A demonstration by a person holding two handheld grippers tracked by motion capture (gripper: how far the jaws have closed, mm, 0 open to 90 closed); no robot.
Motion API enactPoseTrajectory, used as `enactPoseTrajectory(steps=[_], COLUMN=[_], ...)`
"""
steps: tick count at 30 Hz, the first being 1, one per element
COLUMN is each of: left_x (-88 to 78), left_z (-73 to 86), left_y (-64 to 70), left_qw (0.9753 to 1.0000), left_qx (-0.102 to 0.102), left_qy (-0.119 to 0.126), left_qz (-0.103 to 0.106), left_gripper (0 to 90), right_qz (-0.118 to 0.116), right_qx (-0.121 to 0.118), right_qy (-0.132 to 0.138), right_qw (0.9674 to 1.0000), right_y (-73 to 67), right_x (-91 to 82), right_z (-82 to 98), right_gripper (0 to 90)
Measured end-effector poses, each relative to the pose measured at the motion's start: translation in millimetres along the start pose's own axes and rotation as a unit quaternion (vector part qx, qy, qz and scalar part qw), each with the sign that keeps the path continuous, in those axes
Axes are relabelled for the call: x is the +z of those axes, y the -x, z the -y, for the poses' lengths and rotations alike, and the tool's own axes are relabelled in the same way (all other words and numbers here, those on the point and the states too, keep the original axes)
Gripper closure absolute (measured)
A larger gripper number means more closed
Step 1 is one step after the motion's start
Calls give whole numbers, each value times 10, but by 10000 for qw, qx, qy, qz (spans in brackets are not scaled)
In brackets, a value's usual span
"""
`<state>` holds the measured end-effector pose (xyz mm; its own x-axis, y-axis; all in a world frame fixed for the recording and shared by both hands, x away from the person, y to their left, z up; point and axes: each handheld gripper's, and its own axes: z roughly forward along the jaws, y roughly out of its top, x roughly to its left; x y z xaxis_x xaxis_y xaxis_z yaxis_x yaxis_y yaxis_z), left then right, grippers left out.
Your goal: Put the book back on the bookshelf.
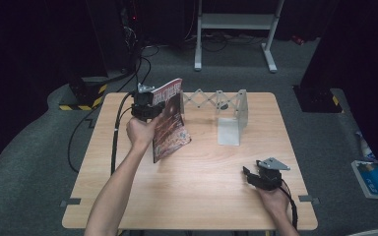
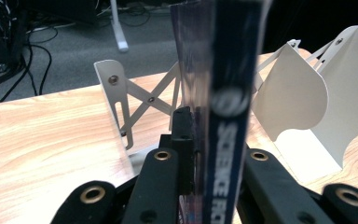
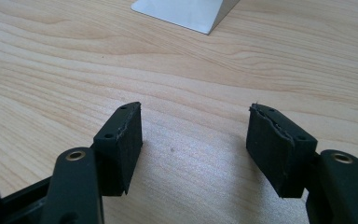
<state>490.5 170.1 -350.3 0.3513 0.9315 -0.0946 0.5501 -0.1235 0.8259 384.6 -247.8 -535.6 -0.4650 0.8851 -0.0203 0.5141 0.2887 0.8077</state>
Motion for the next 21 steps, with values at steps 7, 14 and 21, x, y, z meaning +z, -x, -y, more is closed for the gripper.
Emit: enactPoseTrajectory(steps=[7,14,21], left_x=[-37,-150,-214], left_z=[-36,-67,-97], left_y=[11,82,136], left_qw=[9999,9990,9964], left_qx=[121,281,421], left_qy=[-87,338,707], left_qz=[46,-78,-203], left_gripper=[830,836,837], right_qz=[0,-3,1], right_qx=[2,6,3], right_qy=[-2,0,3], right_qw=[10000,10000,10000], right_y=[-1,-2,-2], right_x=[-1,-1,-2], right_z=[0,0,-1], right_gripper=[361,361,361])
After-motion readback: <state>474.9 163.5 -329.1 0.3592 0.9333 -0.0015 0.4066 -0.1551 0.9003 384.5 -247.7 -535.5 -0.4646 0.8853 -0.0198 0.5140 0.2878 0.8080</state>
